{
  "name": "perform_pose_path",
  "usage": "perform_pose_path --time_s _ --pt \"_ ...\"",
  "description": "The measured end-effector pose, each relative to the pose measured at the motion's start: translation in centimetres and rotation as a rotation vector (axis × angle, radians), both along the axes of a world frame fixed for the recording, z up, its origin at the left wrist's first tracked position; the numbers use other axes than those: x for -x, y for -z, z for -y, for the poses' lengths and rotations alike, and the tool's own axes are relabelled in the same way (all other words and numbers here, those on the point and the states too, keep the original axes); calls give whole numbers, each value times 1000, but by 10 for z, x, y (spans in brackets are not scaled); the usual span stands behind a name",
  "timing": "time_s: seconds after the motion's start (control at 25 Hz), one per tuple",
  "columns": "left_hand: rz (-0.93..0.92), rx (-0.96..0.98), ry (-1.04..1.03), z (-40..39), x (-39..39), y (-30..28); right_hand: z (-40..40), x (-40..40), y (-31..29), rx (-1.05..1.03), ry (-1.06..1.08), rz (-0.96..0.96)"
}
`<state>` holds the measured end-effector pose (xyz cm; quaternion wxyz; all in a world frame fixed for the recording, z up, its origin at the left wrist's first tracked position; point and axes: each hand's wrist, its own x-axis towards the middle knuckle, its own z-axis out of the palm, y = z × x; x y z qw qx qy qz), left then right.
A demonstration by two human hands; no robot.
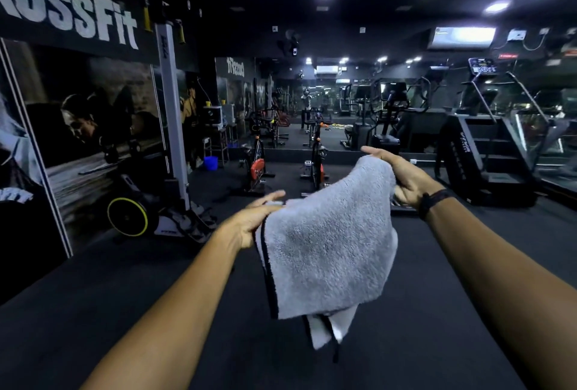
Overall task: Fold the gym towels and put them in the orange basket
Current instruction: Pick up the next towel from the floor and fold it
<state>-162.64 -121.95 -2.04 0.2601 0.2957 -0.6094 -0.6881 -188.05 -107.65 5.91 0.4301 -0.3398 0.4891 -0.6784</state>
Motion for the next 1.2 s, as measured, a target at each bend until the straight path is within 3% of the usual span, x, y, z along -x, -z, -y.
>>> perform_pose_path --time_s 0.08,0.16,0.24,0.32,0.48,0.64,0.84,0.96,1.04,1.12,1.2 --pt "-84 184 -172 9 2 -8 -8 15 -1 -143 37 -192" --pt "-279 161 -298 13 1 -21 -14 27 -2 -113 147 -249" --pt "-471 -35 -269 10 4 -34 -17 28 1 41 174 -77" --pt "-511 -105 -232 9 9 -41 -16 14 6 46 34 87" --pt "-350 150 -357 20 1 -47 -6 6 18 -107 47 -174" --pt "-146 395 -408 31 -13 -48 -4 19 21 -126 127 -224" --pt "-72 489 -300 26 -17 -56 6 22 31 -124 232 -284" --pt "125 644 -322 40 -21 -53 2 28 35 -100 255 -543" --pt "252 750 -421 48 -19 -50 -1 29 35 -185 225 -884" --pt "499 895 -542 51 -19 -49 1 28 36 -271 255 -1143" --pt "670 1030 -552 51 -22 -50 3 28 37 -250 363 -1246"
